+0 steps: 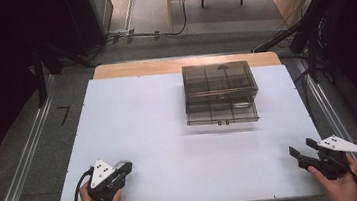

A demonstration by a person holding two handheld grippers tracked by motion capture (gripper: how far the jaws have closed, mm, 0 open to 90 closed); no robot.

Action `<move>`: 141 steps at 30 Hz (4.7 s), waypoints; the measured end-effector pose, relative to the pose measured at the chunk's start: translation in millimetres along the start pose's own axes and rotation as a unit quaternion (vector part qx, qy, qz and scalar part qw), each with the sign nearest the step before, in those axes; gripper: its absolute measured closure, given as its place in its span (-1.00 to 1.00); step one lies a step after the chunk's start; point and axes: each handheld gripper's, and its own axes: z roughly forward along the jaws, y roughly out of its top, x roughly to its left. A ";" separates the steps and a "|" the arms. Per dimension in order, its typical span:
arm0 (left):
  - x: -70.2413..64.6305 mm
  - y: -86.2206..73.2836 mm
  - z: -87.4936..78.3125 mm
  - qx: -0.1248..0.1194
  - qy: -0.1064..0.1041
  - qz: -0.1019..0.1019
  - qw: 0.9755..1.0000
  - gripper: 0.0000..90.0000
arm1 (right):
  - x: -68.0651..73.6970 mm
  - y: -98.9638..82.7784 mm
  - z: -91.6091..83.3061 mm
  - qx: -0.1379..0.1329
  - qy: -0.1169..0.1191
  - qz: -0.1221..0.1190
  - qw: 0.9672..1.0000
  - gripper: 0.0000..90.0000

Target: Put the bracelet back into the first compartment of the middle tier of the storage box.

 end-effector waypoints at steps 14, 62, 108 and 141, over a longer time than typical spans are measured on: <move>-6.1 10.0 -4.1 -0.029 -0.021 -0.019 0.999 0.96 | -0.2 0.2 0.2 0.000 0.002 0.001 1.000 -0.37; -40.4 68.0 31.9 -0.063 -0.076 -0.004 0.995 0.95 | -1.9 -0.4 1.6 0.006 0.006 0.004 1.000 -0.36; -61.8 115.5 70.8 -0.089 -0.109 0.000 0.990 0.95 | -1.8 -0.6 1.7 0.006 0.006 0.003 1.000 -0.36; -73.3 140.4 95.1 -0.109 -0.108 0.003 0.988 0.95 | -1.8 -0.2 3.1 0.009 0.008 0.002 1.000 -0.36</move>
